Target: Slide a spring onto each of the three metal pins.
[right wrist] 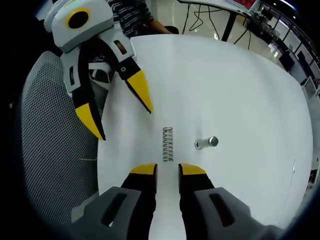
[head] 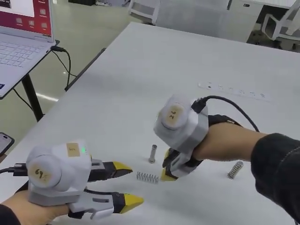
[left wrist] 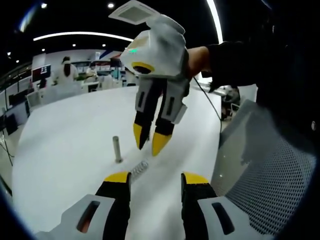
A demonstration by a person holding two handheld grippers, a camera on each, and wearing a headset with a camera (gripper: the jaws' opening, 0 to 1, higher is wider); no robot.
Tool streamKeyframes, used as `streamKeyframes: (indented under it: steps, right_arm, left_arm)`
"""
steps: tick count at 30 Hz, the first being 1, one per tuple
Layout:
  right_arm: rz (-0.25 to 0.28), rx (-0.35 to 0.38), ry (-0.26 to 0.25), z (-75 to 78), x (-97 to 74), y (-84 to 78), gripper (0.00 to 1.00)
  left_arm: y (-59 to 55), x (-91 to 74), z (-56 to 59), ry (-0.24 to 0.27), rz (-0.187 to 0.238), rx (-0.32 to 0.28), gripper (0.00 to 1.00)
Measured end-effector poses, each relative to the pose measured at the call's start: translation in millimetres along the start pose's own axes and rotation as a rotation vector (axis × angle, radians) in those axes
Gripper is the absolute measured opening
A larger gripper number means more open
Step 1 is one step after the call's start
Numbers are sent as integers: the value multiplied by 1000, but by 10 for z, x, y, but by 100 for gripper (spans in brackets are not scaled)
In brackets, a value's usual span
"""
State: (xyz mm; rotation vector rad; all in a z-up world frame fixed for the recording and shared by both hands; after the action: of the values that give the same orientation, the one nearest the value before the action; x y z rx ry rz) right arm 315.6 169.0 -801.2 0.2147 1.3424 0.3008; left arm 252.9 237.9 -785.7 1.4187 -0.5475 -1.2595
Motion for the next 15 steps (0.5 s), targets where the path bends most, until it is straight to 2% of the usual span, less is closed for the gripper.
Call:
streamKeyframes:
  steps: [15]
  right_arm:
    - [-6, -9, -10, -22, 262, 28, 11]
  left_arm:
    - [-11, -47, 11, 13, -10, -7, 32]
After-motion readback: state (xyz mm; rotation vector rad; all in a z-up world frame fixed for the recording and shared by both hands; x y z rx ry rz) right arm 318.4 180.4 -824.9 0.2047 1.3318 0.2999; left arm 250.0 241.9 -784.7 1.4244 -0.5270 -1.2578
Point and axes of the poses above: the centre of the closed fingertips' face, and the gripper's own axes: x roughly forward along the fingers, z roughly to its right, y roughly out of its top, the point moved 4 cm from there along -x, roughly backward along the fingers, and after that the axes turned 14 degrees about -y, right-handed, at the moved point
